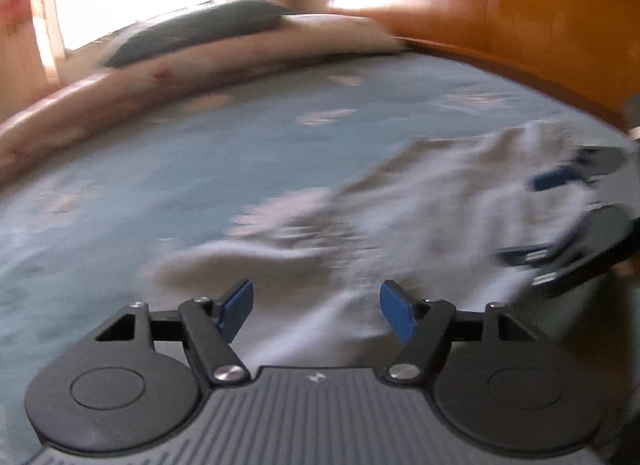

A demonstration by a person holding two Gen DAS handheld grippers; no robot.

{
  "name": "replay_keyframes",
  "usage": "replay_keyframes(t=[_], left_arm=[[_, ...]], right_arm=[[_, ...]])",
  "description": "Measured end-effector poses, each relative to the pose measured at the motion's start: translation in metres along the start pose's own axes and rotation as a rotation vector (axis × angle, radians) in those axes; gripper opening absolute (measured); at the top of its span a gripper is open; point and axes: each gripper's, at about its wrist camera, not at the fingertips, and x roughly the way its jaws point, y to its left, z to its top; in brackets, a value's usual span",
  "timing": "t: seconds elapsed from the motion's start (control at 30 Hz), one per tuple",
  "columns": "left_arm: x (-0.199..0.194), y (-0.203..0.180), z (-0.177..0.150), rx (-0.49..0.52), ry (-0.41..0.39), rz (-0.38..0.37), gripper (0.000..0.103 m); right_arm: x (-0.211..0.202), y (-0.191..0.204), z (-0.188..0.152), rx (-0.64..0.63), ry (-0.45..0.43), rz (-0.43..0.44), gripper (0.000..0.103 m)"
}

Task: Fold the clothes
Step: 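Lay the cuffs onto the folded pants and open the left gripper, then grasp the elastic cuffs with the right gripper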

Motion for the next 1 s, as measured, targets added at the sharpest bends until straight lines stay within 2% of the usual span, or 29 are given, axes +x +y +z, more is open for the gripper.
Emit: replay_keyframes(t=[0.03, 0.13, 0.3, 0.43, 0.57, 0.63, 0.7, 0.73, 0.9, 1.0], left_arm=[[0.000, 0.011, -0.001, -0.015, 0.005, 0.034, 0.070], [0.005, 0.045, -0.005, -0.115, 0.040, 0.046, 0.070], [0.000, 0.070, -0.012, -0.150, 0.044, 0.082, 0.070], [0.008, 0.073, -0.022, -0.133, 0.093, 0.092, 0.070], [0.025, 0.062, -0.042, -0.103, 0.174, 0.048, 0.070], [0.032, 0.056, -0.052, -0.089, 0.206, 0.051, 0.070], [0.030, 0.056, -0.056, -0.100, 0.189, 0.053, 0.070], [0.027, 0.058, -0.055, -0.111, 0.185, 0.048, 0.070], [0.009, 0.057, -0.048, -0.091, 0.123, 0.058, 0.073], [0.008, 0.054, -0.046, -0.081, 0.111, 0.036, 0.074]], right_arm=[[0.000, -0.001, 0.001, 0.017, 0.001, 0.014, 0.103], [-0.001, -0.002, 0.003, 0.055, 0.007, 0.046, 0.103], [-0.005, -0.004, 0.009, 0.102, -0.007, 0.118, 0.103], [-0.004, -0.010, 0.018, 0.186, -0.020, 0.261, 0.101], [0.007, -0.015, 0.033, 0.261, -0.020, 0.428, 0.085], [0.014, -0.016, 0.040, 0.301, -0.019, 0.507, 0.077], [0.025, -0.017, 0.046, 0.347, -0.008, 0.589, 0.069], [0.031, -0.017, 0.049, 0.373, 0.000, 0.623, 0.068], [0.060, -0.008, 0.063, 0.441, 0.033, 0.712, 0.067], [0.078, -0.005, 0.070, 0.486, 0.046, 0.750, 0.067]])
